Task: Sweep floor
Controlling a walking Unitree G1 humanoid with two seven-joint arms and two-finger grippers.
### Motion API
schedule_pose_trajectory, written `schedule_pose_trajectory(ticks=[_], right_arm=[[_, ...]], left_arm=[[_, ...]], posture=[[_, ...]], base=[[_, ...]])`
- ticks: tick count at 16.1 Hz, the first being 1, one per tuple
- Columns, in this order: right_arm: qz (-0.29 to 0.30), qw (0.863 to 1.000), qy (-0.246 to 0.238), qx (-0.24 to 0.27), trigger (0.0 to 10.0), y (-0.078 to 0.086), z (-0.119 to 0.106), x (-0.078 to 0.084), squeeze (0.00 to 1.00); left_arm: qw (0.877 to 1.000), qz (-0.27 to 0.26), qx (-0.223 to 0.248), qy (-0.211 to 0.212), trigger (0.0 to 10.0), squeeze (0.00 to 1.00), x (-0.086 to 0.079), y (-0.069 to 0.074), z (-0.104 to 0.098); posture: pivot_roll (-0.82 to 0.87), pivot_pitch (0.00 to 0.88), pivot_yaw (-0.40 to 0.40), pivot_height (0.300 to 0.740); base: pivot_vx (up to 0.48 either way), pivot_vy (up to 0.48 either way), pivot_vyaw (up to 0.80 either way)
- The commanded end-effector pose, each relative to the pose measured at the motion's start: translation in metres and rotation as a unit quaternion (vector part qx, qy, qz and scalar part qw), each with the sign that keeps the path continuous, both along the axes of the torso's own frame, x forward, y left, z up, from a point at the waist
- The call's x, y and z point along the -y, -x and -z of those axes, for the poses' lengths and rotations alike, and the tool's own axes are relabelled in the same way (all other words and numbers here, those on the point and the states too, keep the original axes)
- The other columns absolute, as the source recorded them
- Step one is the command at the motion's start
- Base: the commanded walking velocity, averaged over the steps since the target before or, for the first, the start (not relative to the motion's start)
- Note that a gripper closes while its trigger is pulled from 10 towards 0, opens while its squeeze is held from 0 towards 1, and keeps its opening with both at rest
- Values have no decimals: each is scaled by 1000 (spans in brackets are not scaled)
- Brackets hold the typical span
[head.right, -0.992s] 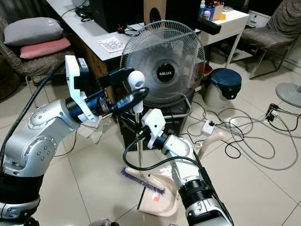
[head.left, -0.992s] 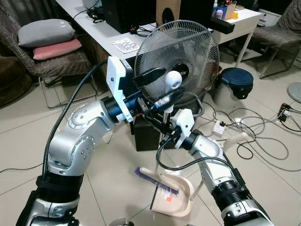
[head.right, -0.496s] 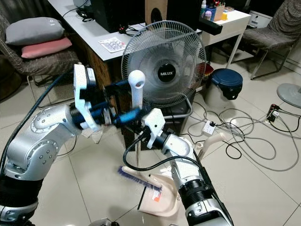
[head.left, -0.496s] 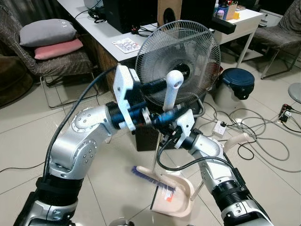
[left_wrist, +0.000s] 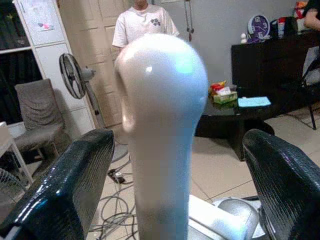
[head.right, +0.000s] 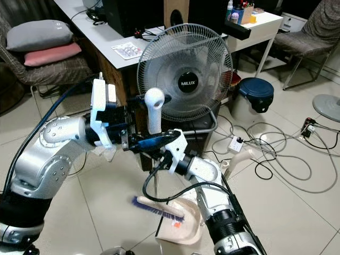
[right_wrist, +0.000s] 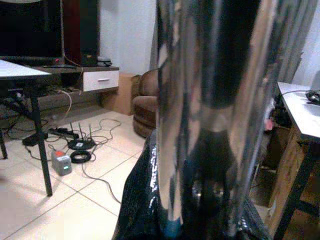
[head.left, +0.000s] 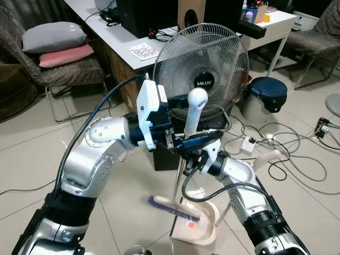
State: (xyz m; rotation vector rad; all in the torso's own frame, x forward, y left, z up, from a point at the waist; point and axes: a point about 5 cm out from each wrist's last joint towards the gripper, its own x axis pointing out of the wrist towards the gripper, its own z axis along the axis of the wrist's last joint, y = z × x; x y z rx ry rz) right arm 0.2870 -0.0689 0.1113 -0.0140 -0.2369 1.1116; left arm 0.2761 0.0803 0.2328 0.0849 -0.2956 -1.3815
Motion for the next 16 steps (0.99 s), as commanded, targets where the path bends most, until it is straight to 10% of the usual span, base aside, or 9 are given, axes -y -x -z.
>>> schedule_pose_trajectory(ticks=[1, 16], right_arm=[[-15, 1000, -8, 20, 0, 0, -10, -3, 0], [-42, 999, 29, 8, 0, 6, -3, 3, 0]], left_arm=[[1000, 9, 10, -14, 10000, 0, 3, -1, 0], [989, 135, 26, -60, 10000, 0, 13, 19, 5]], posture=[[-31, 4, 33, 740], [-33, 3, 30, 740]], base=[[0, 0, 0], [0, 0, 0]])
